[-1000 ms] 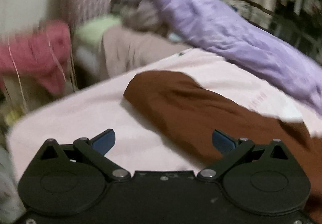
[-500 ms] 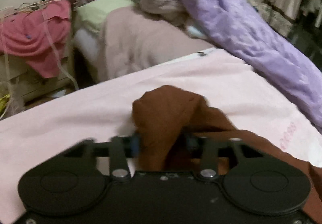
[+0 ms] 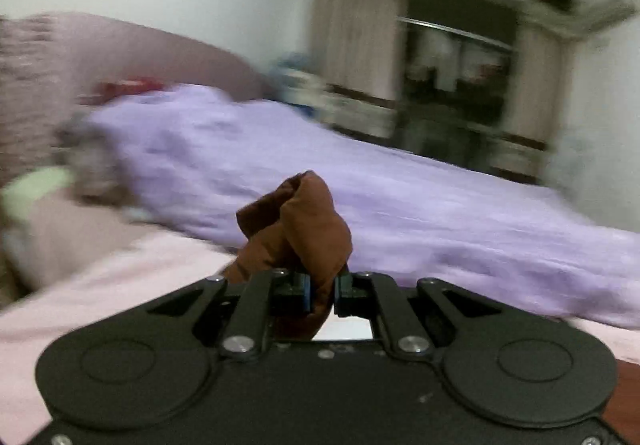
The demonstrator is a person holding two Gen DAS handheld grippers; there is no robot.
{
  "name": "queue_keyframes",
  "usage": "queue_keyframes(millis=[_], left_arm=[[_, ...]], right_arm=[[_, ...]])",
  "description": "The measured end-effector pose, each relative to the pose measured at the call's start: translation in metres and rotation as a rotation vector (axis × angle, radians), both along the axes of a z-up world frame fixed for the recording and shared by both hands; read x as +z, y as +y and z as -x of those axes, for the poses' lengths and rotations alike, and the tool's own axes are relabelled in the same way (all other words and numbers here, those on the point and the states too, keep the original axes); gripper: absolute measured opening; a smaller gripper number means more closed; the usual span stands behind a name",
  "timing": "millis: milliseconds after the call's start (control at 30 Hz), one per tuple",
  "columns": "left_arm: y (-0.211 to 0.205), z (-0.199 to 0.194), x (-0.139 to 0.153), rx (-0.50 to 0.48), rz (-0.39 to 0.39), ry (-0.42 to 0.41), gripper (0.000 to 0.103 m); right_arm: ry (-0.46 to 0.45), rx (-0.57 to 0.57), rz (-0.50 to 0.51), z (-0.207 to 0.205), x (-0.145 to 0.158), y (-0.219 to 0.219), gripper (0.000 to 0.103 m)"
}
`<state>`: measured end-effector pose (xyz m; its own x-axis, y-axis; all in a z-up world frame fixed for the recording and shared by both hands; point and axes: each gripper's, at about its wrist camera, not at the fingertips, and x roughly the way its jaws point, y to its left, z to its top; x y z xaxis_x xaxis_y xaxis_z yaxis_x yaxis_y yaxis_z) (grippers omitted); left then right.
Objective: Fold large clothes
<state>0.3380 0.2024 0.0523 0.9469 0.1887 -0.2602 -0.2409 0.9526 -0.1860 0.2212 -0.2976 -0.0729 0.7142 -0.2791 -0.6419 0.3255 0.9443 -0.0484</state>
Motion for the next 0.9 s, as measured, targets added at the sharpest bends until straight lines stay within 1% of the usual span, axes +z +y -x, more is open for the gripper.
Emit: queue_keyframes(millis=[33,133,167,233,267,300,333,400,467,567,633,667,767,833,867,900], left_arm=[[-0.026,-0.005,0.003,-0.052,-0.005,-0.002,0.007],[-0.108,-0.013,0.007,-0.183,-0.075,-0.031,0.007],[-0.132,-0.014,0.006,-0.223,-0.08,-0.042,0.007],[-0.175,-0.018,0.001,-0.302,-0.043,-0.047,0.007],[-0.198,-0.019,-0.005,-0.36,-0.008,-0.045,0.007],[-0.219,-0.02,-0.011,-0.41,0.011,-0.037,0.007],[-0.243,-0.021,-0.019,-0.455,0.006,-0.015,0.007],[-0.284,-0.022,-0.032,-0.5,-0.016,0.02,0.007],[-0.314,-0.03,-0.047,-0.539,0.0,0.055,0.007],[-0.344,-0.049,-0.071,-0.581,0.068,0.137,0.007],[-0.356,-0.057,-0.088,-0.61,0.091,0.177,0.007],[-0.35,-0.056,-0.098,-0.621,0.084,0.192,0.007],[-0.367,-0.064,-0.135,-0.649,0.023,0.271,0.008],[-0.381,-0.07,-0.156,-0.661,-0.019,0.327,0.01],[-0.384,-0.071,-0.162,-0.658,-0.044,0.314,0.011],[-0.388,-0.07,-0.161,-0.66,-0.072,0.307,0.015]], right_arm=[[0.004,-0.008,0.005,-0.004,-0.001,0.0,0.089],[0.018,-0.043,0.056,-0.016,0.001,-0.002,0.088],[0.018,-0.065,0.067,-0.021,0.001,-0.004,0.088],[0.022,-0.095,0.062,-0.027,0.001,-0.009,0.088],[0.025,-0.104,0.053,-0.03,0.0,-0.012,0.088],[0.023,-0.114,0.04,-0.031,0.0,-0.014,0.088],[0.018,-0.124,0.025,-0.032,-0.001,-0.016,0.088],[0.009,-0.142,0.009,-0.034,-0.003,-0.018,0.088],[0.01,-0.152,0.011,-0.035,-0.006,-0.015,0.088],[0.023,-0.152,0.032,-0.037,-0.01,-0.011,0.088],[0.022,-0.153,0.026,-0.036,-0.012,-0.013,0.088],[0.021,-0.153,0.017,-0.036,-0.012,-0.014,0.088],[0.022,-0.154,-0.005,-0.036,-0.016,-0.018,0.088],[0.021,-0.152,0.0,-0.036,-0.019,-0.018,0.089],[0.022,-0.15,0.007,-0.036,-0.02,-0.017,0.089],[0.023,-0.15,0.011,-0.036,-0.02,-0.016,0.09]])
